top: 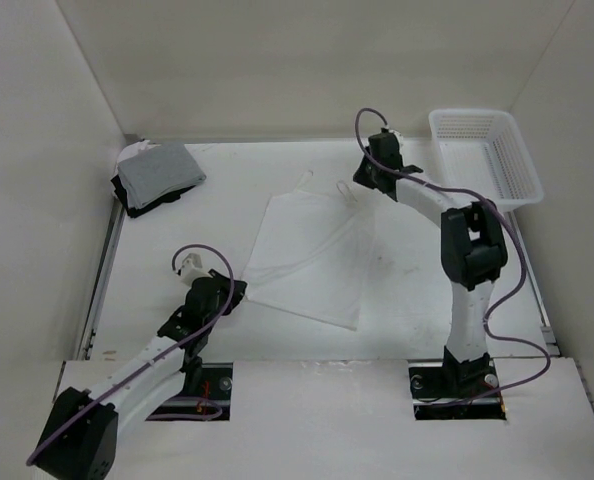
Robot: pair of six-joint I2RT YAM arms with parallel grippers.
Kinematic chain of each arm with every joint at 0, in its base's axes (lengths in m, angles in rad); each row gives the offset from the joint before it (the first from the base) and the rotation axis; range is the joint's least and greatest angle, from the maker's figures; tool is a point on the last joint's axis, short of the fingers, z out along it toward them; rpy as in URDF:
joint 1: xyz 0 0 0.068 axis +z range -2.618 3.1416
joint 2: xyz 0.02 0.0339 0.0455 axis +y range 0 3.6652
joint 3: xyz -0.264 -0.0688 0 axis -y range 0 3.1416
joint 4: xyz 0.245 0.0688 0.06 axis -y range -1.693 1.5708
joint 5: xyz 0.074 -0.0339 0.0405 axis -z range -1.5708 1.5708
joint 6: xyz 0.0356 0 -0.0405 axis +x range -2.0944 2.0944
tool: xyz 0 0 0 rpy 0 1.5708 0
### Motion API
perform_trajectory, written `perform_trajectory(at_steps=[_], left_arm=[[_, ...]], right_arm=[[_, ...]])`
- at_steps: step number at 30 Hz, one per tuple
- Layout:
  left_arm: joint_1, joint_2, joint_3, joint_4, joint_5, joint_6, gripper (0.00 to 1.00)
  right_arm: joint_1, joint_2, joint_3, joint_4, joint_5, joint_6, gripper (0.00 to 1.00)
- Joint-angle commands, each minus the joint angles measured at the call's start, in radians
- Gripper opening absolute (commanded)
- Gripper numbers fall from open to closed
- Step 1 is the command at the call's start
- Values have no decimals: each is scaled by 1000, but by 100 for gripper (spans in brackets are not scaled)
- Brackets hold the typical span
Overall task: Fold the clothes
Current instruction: Flatten the tank top out
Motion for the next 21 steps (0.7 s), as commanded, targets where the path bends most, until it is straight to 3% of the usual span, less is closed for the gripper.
perform_trajectory(at_steps=[1,3,4,9,12,16,21], left_arm=[[-59,68,27,125,-44,-15,11],[-70,90,29,130,-55,-7,11],[-64,91,29,127,-53,-2,10],[-40,32,32,87,-32,33,9],[-40,-5,32,44,-30,45,9],[-31,-22,23,33,-30,48,9],[-36,-8,23,39,-27,51,9]], right_arm=[[-1,-238,-223,110,24,-23,32],[40,-388,-465,210,47,23,41],[75,-491,-640,262,73,84,42],[285,-792,-1058,213,168,273,40],[448,-968,-1150,3,237,417,43],[551,-1099,-1149,-207,259,499,47],[618,-1127,-1184,-231,167,581,45]])
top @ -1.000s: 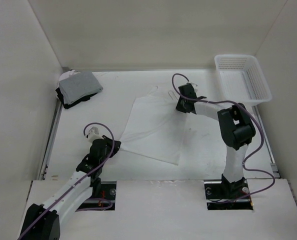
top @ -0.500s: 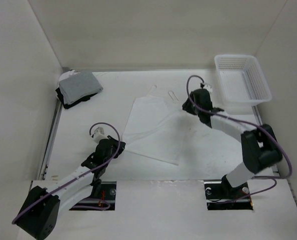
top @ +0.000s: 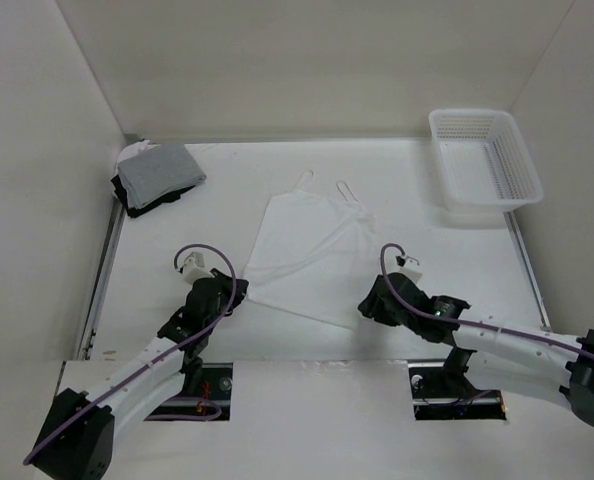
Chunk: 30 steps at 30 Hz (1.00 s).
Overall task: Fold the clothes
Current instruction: Flatten the tank top out, then fold the tank top
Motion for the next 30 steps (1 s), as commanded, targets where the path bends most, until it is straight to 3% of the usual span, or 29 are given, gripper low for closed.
perform_trajectory(at_steps=[1,10,19,26,30], left_arm=[[3,3,23,18,-6,16,9],[4,-6,20,11,-6,18,9],[-2,-16,15,14,-6,13,9],[-3,-11,15,15,-6,15,9],[-2,-17,10,11,-6,13,9]], right_arm=[[59,12,-16,-64,-36,119,44],[116,58,-48,-1,-70,183,36],[110,-17,-81,66,-87,190,37],[90,90,-98,184,-110,180,36],[90,136,-109,221,-95,189,28]])
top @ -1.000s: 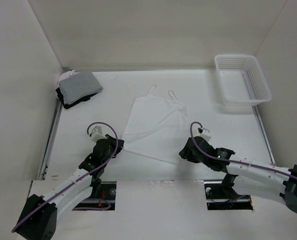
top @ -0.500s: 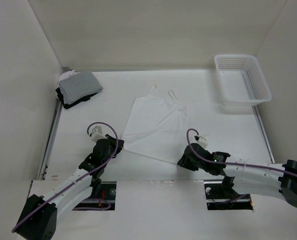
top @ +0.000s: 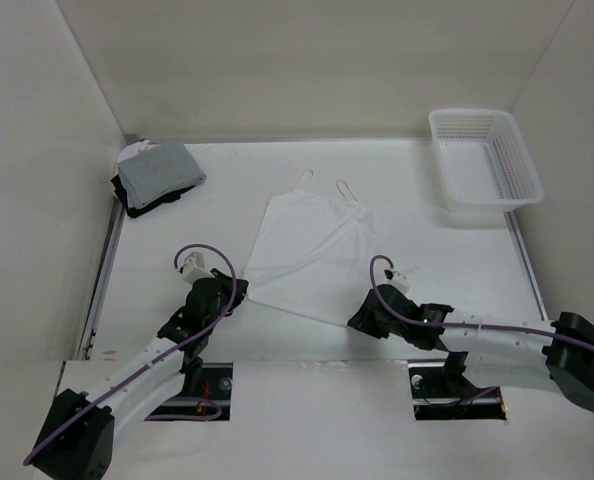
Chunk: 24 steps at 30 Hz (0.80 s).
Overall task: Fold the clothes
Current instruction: Fold the tank top
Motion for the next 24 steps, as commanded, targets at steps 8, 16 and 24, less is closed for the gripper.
perform_trajectory(at_steps=[8,16,24], left_arm=[[13,-82,4,-59,18,4,6],[-21,-422,90,-479,-27,-19,1],[-12,-188,280,-246,-90,82,3]], right_arm=[[41,-76,-70,4,60,55,8],[141,-373,15,-364,74,66,8],[-128,-340,150,-243,68,-235,8]])
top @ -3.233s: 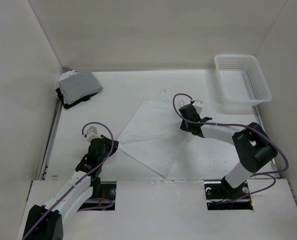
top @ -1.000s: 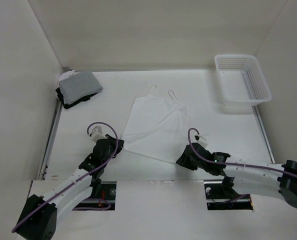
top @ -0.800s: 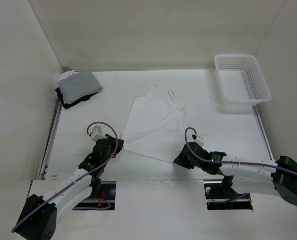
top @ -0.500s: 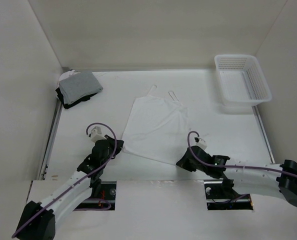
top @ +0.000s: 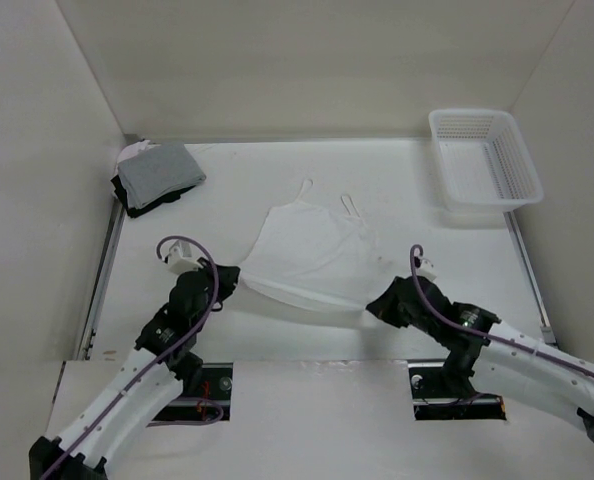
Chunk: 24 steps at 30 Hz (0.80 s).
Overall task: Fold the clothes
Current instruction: Fold the tank top
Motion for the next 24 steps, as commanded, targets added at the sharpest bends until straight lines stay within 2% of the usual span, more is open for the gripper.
perform_trajectory(at_steps=[1,6,9,14,18,22,24], left_arm=[[16,196,120,248,-35,81,3],[61,546,289,502,-27,150,3],[89,770,424,588,16,164,3],[132,1049,640,651,42,172,3],[155,1278,838,639,68,176,3],[170,1500,1017,599,83,176,12],[186,1577,1077,616,89,164,26]], right_arm=[[-112,57,100,78,24,-194,8],[-336,163,163,268,-7,-357,9],[-480,258,210,379,-74,-420,9],[-626,451,323,513,-163,-449,9],[-696,676,440,588,-200,-454,10],[-753,894,544,631,-190,-426,11],[-775,986,592,652,-176,-393,16]])
